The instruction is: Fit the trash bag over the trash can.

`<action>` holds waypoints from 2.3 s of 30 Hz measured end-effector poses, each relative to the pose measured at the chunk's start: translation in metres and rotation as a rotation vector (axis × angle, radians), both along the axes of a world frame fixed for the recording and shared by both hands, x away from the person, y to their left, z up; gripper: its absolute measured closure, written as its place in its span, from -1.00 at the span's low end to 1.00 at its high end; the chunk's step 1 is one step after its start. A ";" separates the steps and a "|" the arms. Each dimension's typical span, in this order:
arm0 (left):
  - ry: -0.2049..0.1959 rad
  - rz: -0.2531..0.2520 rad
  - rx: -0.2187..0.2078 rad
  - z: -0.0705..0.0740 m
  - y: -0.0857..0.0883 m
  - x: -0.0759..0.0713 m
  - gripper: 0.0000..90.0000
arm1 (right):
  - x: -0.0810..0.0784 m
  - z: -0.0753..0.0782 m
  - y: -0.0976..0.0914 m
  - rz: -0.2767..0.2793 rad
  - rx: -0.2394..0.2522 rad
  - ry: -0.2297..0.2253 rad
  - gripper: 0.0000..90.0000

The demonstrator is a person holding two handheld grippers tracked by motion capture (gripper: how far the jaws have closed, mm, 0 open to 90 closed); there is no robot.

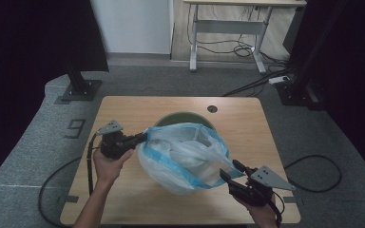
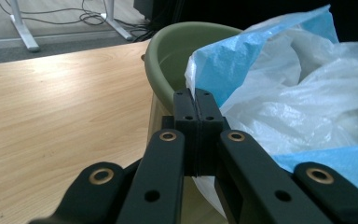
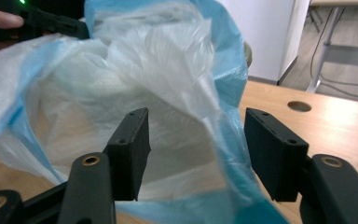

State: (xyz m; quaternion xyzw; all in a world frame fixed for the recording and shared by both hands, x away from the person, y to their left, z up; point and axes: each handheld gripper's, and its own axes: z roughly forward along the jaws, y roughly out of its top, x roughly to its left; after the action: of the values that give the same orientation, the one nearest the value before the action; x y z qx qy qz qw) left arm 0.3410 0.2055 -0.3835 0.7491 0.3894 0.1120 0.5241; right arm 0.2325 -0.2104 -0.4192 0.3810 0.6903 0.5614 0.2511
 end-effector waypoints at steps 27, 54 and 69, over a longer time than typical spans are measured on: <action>0.062 -0.008 0.034 -0.043 0.028 -0.006 0.98 | 0.042 -0.060 0.027 0.011 -0.141 0.085 0.95; -0.002 0.035 0.039 -0.018 0.010 0.034 0.99 | 0.081 -0.021 -0.004 -0.057 -0.037 -0.021 0.26; -0.007 0.038 0.040 -0.014 0.009 0.028 0.99 | 0.037 0.008 -0.028 0.146 0.066 -0.105 -0.48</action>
State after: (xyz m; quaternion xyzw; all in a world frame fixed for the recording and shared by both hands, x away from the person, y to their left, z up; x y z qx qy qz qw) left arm 0.3692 0.2144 -0.3977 0.7515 0.3993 0.1326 0.5081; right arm 0.2696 -0.2381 -0.4114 0.3078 0.6834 0.6198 0.2327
